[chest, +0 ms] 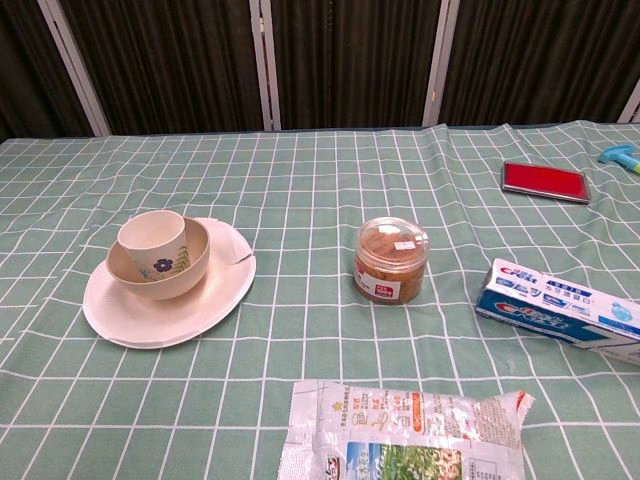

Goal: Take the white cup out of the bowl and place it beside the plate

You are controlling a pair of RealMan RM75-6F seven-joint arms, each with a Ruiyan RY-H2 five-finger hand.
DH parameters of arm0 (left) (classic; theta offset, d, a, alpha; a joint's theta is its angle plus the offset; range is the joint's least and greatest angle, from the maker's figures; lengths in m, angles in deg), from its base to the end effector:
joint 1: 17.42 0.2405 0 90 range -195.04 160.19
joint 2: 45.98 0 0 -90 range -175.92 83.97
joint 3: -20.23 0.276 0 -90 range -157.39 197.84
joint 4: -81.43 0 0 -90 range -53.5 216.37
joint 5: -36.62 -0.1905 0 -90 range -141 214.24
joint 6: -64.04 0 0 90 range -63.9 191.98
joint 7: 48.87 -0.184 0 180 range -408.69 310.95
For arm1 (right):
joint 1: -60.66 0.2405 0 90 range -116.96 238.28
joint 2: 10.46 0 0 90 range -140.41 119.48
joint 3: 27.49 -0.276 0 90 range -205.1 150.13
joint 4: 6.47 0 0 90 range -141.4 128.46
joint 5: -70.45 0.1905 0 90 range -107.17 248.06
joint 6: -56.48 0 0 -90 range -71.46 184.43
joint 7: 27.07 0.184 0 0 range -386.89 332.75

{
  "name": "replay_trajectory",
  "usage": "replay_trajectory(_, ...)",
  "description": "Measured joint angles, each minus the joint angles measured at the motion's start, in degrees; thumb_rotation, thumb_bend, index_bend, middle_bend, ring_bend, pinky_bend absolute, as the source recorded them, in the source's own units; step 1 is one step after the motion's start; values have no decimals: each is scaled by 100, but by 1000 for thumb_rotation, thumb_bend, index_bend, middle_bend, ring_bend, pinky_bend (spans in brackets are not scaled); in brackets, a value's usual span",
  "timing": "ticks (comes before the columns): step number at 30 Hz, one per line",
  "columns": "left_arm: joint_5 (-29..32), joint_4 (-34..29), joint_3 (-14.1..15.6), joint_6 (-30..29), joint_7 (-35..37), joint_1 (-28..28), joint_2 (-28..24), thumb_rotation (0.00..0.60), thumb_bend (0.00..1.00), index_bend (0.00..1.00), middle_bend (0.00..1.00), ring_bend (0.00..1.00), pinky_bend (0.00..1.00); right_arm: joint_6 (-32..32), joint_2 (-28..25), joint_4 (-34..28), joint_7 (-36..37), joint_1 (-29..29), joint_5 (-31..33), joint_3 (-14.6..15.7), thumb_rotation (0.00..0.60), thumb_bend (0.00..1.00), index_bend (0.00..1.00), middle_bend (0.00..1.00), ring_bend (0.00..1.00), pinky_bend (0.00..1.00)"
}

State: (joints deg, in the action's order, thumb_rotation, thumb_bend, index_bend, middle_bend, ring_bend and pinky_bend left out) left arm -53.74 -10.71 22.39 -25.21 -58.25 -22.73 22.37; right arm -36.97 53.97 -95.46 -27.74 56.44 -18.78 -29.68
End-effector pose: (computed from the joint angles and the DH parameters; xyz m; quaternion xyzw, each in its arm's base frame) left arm -0.3046 0.2057 0.1538 -0.6381 -0.3428 -0.3740 0.5792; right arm -0.3415 -0.1657 0.2067 0.5674 -0.3619 0.3712 0.6398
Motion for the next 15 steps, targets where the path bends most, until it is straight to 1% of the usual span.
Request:
replay_trajectory(1,0,4,-3,7,15,2,0,600,243,0,0,0,0,5,12,15,-10,6,0,4,600,79,232,0,0,0)
replay_trajectory(3,6,11,-11,35,52,4,0,600,242,0,0,0,0,33,30,38,-40,16,1,15,600,78,156,0,0,0)
replay_trajectory(11,101,-16,-121,243,52,-97,-10,600,242,0,0,0,0,37,2,-8,19,22,-47,39,600,78,147,0,0,0)
replay_trajectory(13,162,-82,-208,438,36,-233,-36,600,242,3,0,0,0,12,7,-10,36,38,-104,33,600,77,147,0,0,0)
replay_trajectory(15,276,-188,-339,719,-16,-434,-67,600,243,37,0,0,0,23,19,9,54,55,-110,28,600,78,147,0,0,0)
